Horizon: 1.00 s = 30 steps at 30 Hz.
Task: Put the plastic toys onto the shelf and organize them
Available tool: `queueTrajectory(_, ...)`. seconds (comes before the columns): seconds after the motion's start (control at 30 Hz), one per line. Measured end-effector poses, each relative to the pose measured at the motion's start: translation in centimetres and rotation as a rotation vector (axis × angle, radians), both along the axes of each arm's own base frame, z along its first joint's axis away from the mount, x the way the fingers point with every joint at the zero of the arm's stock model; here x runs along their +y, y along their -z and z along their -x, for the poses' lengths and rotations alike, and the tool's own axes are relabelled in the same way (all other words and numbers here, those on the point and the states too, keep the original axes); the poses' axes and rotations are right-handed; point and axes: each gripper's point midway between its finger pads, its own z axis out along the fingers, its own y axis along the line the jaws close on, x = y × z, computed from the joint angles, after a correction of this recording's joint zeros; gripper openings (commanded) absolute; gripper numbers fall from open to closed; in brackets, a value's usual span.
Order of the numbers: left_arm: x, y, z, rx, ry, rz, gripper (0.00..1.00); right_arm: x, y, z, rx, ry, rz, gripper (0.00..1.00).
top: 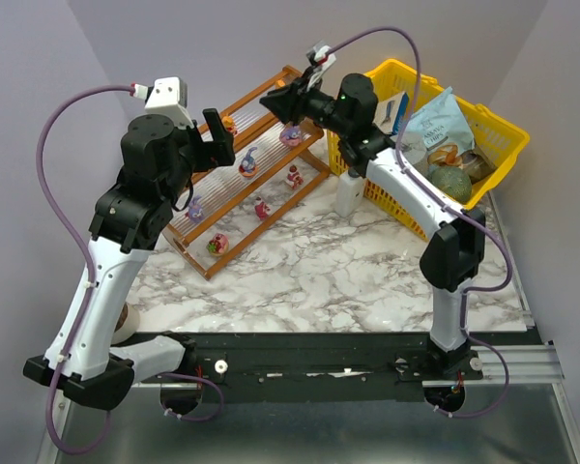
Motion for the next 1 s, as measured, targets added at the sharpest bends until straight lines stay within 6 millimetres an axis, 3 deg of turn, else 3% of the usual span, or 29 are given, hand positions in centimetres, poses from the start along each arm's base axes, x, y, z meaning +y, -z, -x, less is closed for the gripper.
queueTrajectory(0.17, 0.0, 0.2, 0.2, 0.005, -0.003, 0.017, 0.99, 3.6, 3.1, 1.0, 0.052, -0.06, 0.031, 0.28)
queueTrajectory(0.43, 0.3, -0.4, 1.0, -0.008, -0.012, 0.054, 0.99, 5.7, 9.0, -2.0, 0.155, -0.042, 0.08, 0.25)
queueTrajectory(0.73, 0.5, -0.7, 1.2, -0.016, -0.024, 0.07, 0.99, 5.8, 7.2, -2.7, 0.126, -0.015, 0.059, 0.25)
queueTrajectory(1.0, 0.5, -0.4, 0.9, -0.008, -0.03, 0.065, 0.99, 7.1, 7.8, -2.8, 0.102, -0.002, 0.092, 0.25)
